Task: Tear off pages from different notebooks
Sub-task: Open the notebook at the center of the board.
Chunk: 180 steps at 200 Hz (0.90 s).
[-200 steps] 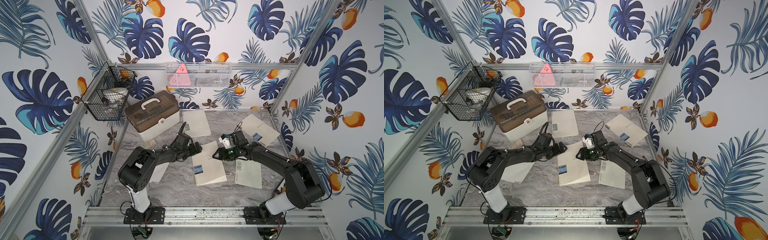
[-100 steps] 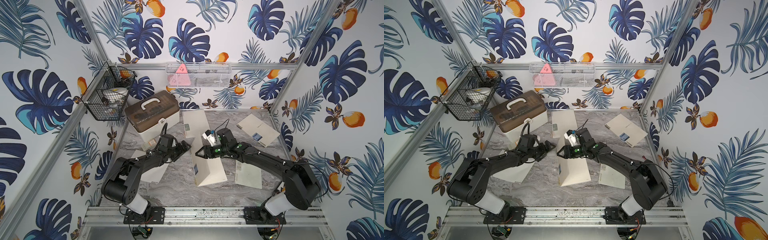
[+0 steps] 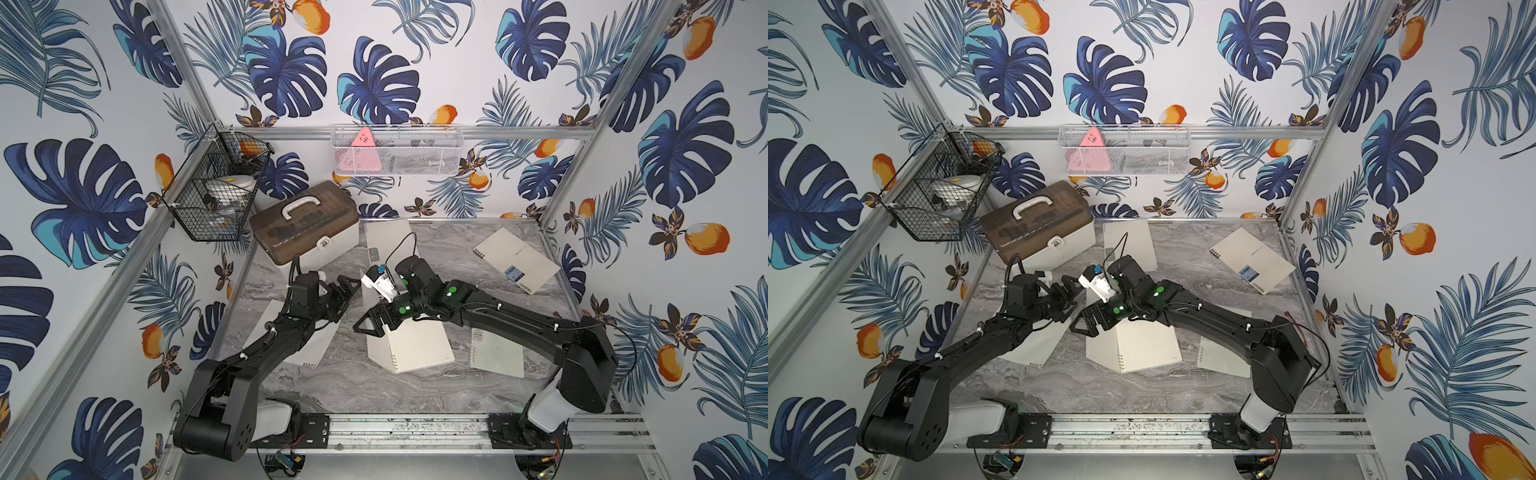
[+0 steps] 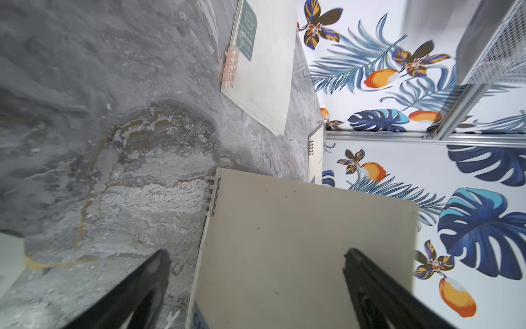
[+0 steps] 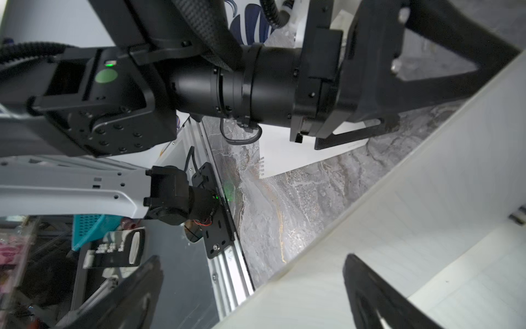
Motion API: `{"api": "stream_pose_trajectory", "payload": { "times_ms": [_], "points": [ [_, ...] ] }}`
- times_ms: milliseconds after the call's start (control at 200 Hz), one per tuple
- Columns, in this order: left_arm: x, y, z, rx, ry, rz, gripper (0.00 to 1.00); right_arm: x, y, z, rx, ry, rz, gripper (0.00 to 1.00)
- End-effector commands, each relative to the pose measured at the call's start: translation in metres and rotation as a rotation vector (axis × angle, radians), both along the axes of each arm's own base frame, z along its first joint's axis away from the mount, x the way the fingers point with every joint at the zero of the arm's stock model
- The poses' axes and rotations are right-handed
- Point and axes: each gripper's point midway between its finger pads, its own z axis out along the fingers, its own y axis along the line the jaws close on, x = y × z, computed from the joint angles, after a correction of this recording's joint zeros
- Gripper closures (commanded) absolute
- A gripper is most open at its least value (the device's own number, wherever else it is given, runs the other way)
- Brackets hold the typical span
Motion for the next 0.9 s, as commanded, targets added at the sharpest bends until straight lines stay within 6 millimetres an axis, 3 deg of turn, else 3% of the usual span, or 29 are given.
{"api": "stream_pose_trajectory", "payload": {
  "times_ms": [0,105,195,370,520,570,686,896],
  "points": [
    [0.003,0.01,0.013,0.008,-0.039,0.045,0.01,0.005,-0.007,0.01,0.022,-0.096,-0.021,0.0],
    [0.0,0.018,0.017,0.016,-0.051,0.068,0.01,0.036,-0.031,0.023,0.051,-0.231,-0.253,0.0],
    [-0.001,0.019,0.016,0.014,-0.06,0.073,0.01,0.058,-0.063,0.009,-0.013,-0.304,-0.411,0.0],
    [-0.001,0.014,0.009,-0.039,-0.053,0.067,0.01,0.093,-0.122,-0.039,-0.137,-0.103,-0.482,0.0],
    [-0.001,0.016,0.015,-0.027,-0.08,0.074,0.01,0.115,-0.199,-0.108,-0.415,0.036,-0.678,0.05],
    [-0.001,0.015,0.017,-0.025,-0.082,0.066,0.01,0.117,-0.215,-0.127,-0.52,0.065,-0.704,0.08],
    [-0.002,0.014,0.015,-0.017,-0.078,0.051,0.02,0.12,-0.223,-0.153,-0.582,0.127,-0.702,0.12],
    [-0.001,0.008,0.009,-0.018,-0.067,0.009,0.03,0.125,-0.215,-0.168,-0.535,0.196,-0.681,0.18]
  ]
}}
